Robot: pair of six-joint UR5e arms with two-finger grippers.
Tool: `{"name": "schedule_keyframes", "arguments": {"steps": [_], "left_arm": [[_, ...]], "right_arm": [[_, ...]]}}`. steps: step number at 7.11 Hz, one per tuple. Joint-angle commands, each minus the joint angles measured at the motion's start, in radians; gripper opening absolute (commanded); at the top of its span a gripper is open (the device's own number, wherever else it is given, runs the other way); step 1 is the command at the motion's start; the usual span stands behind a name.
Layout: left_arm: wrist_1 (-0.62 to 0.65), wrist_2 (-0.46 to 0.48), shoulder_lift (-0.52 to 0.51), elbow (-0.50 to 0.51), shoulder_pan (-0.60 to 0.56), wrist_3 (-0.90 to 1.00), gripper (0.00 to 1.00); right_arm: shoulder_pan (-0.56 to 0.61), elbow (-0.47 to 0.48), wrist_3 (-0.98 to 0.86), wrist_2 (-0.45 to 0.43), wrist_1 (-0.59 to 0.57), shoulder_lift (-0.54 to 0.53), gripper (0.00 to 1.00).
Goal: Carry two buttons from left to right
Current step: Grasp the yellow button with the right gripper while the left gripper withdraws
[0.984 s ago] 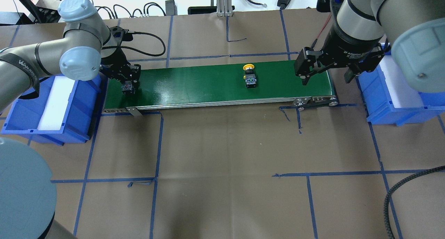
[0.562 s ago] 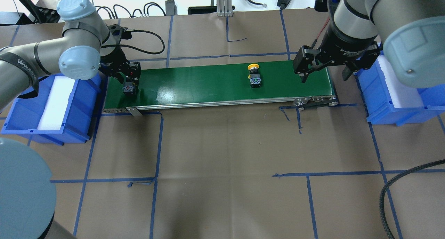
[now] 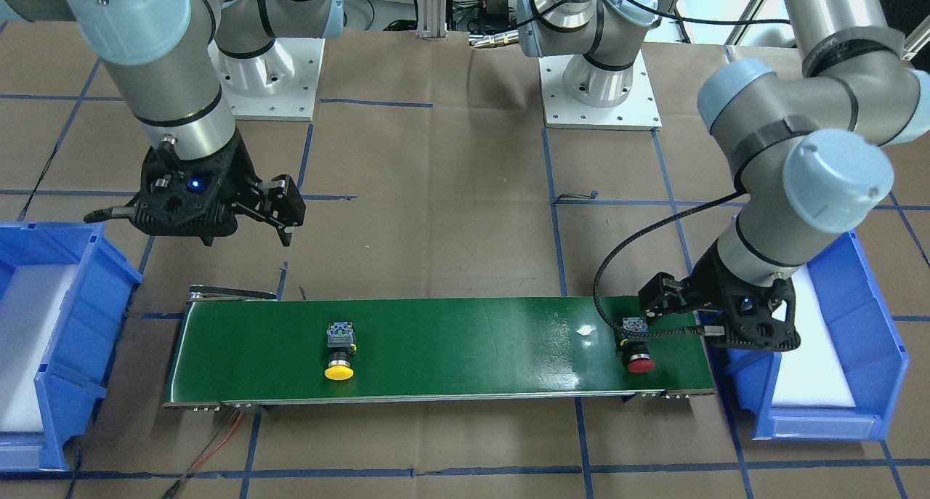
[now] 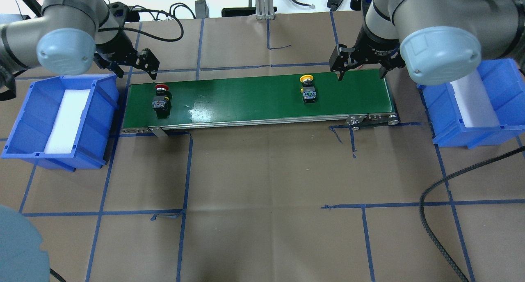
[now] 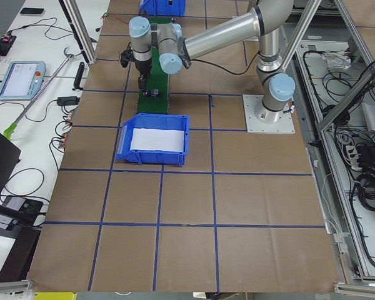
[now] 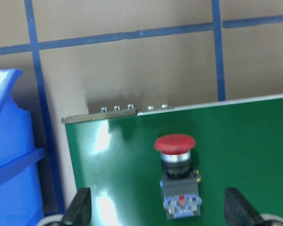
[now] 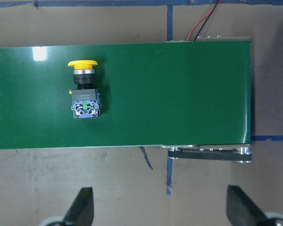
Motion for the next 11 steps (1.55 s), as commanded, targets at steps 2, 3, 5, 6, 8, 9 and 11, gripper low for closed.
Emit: {"name": "schedule_keyframes", "arguments": {"steps": [2,3,5,6,8,9,11], "left_arm": [[-0.225,-0.012,0.165,0.025,-0.031,-0.105,1.00],[-0.267,-0.003,0.199,0.025,-0.054,-0.123,1.00],[-0.281,-0.001,0.215,0.006,-0.102,-0.194,1.00],[-0.279,-0.006,0.212,-0.012,-0.103,-0.203,1.00],[-0.279,-0.004,0.222,-0.012,-0.109,-0.203,1.00],[-0.279,-0.003,0.230,-0.011,-0.111,-0.203,1.00],[-0.278,-0.003,0.236,-0.012,-0.111,-0.202,1.00]], "right_arm": [[0.006,-0.015,0.010,0.002,-0.267,0.191,1.00],[0.008,-0.016,0.008,0.004,-0.279,0.213,1.00],[0.008,-0.002,0.008,0.001,-0.276,0.221,1.00],[0.012,-0.001,0.011,0.005,-0.277,0.235,1.00],[0.015,0.004,0.011,0.002,-0.277,0.270,1.00],[0.015,0.004,0.011,0.002,-0.277,0.285,1.00],[0.014,0.002,0.011,0.002,-0.277,0.319,0.84]]}}
